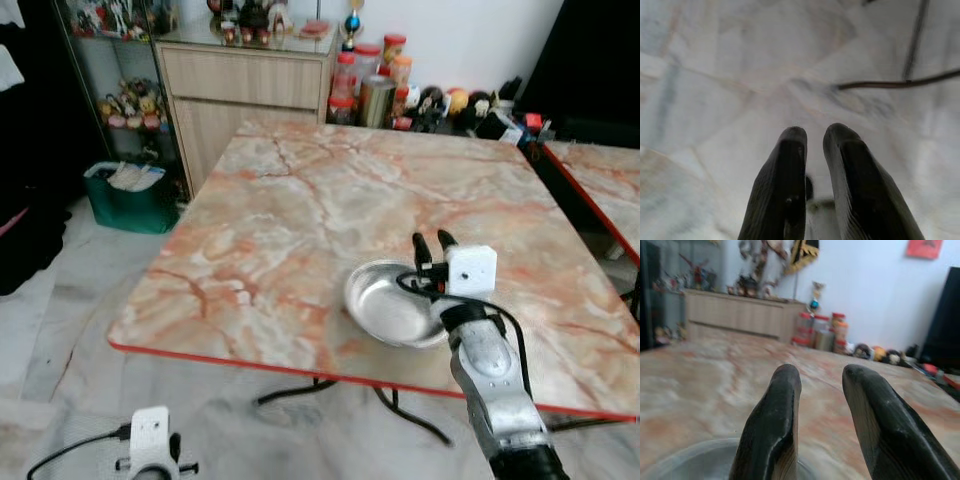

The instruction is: Setting the table

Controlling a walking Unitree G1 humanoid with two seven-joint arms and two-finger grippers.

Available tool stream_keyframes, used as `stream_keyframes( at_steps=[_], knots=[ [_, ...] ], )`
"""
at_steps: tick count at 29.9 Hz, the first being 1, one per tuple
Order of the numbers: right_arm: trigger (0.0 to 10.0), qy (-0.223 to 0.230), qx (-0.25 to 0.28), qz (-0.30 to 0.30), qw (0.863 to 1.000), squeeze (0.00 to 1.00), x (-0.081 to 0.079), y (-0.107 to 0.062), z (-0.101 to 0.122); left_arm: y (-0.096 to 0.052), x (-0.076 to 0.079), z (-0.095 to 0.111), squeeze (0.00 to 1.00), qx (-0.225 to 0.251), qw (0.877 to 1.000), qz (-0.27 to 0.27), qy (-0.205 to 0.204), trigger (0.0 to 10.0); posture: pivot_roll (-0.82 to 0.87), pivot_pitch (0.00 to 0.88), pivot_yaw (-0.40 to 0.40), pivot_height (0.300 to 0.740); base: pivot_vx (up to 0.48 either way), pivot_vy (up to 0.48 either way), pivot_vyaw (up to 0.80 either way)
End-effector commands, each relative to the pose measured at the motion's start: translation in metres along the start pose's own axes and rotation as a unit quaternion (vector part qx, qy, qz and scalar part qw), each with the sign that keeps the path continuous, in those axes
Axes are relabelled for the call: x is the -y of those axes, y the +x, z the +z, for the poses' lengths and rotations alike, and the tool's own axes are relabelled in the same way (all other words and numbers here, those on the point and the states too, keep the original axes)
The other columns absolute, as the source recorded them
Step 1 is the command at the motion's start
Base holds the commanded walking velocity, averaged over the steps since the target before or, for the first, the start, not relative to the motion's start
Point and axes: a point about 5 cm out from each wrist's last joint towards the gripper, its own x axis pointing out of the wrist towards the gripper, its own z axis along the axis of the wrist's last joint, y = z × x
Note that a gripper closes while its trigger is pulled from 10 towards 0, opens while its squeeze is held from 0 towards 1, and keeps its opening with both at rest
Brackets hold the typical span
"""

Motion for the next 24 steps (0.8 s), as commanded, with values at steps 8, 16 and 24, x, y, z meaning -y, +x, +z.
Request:
stream_keyframes(
  at_steps=[8,16,24],
  knots=[
    [10.0,-0.002,0.014,-0.002,1.0,0.0,0.001,0.0,0.007,-0.001,0.001,-0.002,0.0,-0.003,1.0,0.001,0.003,10.0,0.08,0.0,-0.058,0.74,0.0,-0.415,0.0],
    [10.0,0.008,-0.05,-0.02,0.999,0.0,0.018,-0.003,-0.026,0.0,0.02,-0.004,0.0,-0.01,1.0,-0.017,-0.004,10.0,0.04,0.0,-0.076,0.74,0.0,-0.415,0.0],
    [10.0,0.004,-0.088,-0.031,0.996,0.0,0.033,-0.007,-0.045,0.001,0.03,-0.003,0.0,-0.013,0.999,-0.032,-0.002,10.0,0.01,0.0,-0.055,0.74,0.0,-0.413,0.0]
  ],
)
